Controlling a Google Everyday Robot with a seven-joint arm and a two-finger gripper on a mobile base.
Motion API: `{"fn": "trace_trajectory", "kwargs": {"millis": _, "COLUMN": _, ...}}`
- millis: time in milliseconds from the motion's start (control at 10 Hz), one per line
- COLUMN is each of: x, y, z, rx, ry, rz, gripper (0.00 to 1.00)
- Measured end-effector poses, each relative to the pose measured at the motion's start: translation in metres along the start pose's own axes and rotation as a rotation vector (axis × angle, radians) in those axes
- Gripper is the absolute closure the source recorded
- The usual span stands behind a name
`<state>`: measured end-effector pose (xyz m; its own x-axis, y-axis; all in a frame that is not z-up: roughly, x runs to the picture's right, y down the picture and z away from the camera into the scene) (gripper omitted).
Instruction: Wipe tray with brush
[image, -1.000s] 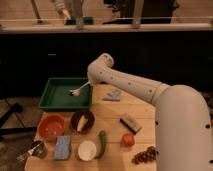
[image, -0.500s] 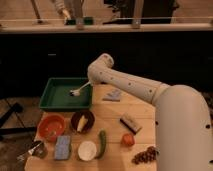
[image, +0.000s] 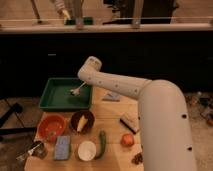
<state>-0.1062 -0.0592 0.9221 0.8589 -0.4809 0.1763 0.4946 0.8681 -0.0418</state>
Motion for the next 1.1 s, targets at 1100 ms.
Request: {"fn": "trace_trajectory", "kwargs": {"millis": 1100, "x": -0.019, "y": 0.002, "z": 0.047, "rx": -0.118, "ry": -0.039, "rz": -0.061, "gripper": 1.0}}
